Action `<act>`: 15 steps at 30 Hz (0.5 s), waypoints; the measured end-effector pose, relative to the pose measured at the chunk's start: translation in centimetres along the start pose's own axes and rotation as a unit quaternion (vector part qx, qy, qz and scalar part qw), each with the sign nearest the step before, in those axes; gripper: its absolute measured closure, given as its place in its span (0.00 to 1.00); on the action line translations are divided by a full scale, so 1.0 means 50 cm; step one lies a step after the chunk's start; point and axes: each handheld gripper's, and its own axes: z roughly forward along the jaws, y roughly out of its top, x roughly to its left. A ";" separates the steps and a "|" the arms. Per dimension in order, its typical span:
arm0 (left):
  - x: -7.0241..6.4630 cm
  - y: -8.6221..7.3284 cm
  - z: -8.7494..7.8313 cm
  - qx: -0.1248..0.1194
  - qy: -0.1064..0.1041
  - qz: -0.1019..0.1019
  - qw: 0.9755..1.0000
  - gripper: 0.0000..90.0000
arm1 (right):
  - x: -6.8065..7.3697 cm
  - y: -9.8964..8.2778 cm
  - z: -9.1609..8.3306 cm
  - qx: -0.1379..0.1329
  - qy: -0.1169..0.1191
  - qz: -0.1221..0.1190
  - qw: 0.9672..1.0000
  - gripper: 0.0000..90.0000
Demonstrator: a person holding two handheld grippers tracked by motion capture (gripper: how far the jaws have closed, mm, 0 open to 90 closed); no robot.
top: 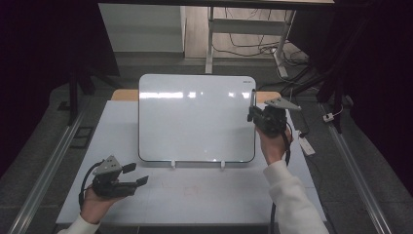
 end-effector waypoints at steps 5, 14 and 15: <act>0.010 -0.007 -0.007 -0.003 0.008 -0.005 1.000 0.34 | -0.006 0.024 0.045 0.025 -0.009 0.011 1.000 0.90; 0.015 -0.015 -0.013 -0.006 0.013 -0.008 1.000 0.33 | -0.010 0.026 0.094 0.017 -0.041 0.020 0.999 0.99; 0.016 -0.017 -0.014 -0.007 0.014 -0.010 1.000 0.33 | -0.008 0.025 0.093 0.016 -0.039 0.015 0.999 0.99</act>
